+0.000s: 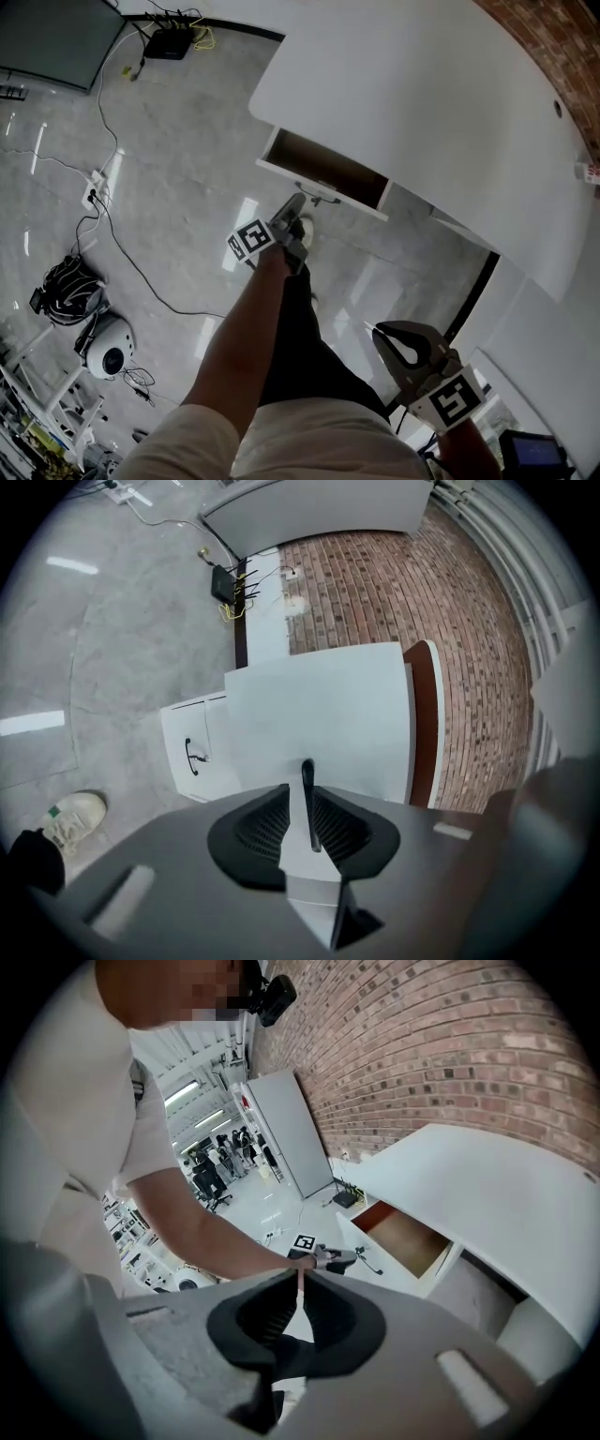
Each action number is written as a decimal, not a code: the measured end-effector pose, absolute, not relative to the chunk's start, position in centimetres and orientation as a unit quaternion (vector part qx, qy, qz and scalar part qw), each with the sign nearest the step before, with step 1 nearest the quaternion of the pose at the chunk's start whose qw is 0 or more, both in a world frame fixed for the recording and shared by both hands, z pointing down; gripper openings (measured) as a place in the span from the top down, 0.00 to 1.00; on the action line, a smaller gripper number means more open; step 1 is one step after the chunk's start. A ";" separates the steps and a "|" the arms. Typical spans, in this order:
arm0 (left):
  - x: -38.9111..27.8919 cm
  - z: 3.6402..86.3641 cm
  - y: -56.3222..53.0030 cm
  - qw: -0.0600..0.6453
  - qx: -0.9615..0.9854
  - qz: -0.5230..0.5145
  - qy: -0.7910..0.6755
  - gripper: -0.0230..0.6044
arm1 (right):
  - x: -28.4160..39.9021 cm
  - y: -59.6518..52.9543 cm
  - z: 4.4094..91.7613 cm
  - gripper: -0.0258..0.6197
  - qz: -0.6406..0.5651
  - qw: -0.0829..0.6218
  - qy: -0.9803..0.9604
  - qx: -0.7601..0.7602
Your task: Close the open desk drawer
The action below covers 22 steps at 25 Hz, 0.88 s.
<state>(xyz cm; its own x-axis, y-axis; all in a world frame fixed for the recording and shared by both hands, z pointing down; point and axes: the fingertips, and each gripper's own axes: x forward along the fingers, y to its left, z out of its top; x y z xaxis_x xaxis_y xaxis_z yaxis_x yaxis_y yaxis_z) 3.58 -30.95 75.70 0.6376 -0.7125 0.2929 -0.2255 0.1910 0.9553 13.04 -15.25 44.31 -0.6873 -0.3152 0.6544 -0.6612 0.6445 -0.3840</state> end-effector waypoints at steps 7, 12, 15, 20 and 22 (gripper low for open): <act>3.9 75.7 -31.4 0.677 0.601 -0.228 -0.359 0.85 | 13.3 -15.7 45.8 0.93 0.331 0.273 -0.858 0.282; 4.4 76.1 -32.3 0.677 0.596 -0.239 -0.358 0.85 | 13.8 -15.8 46.5 0.93 0.339 0.275 -0.854 0.283; 4.8 75.7 -32.9 0.678 0.595 -0.250 -0.353 0.91 | 14.0 -16.0 46.8 0.93 0.341 0.276 -0.854 0.281; 4.7 76.1 -32.9 0.676 0.590 -0.253 -0.361 0.92 | 14.4 -16.1 47.1 0.93 0.344 0.273 -0.853 0.282; 4.6 76.1 -32.9 0.675 0.590 -0.254 -0.363 0.92 | 14.5 -16.0 47.3 0.93 0.351 0.273 -0.850 0.283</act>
<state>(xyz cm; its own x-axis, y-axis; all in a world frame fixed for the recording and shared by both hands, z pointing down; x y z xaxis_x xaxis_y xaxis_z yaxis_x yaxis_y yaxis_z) 4.64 -32.89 76.12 0.6077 -0.7708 0.1912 -0.0856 0.1758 0.9807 14.53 -16.03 47.28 -0.6910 -0.2887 0.6628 -0.6721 0.5941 -0.4420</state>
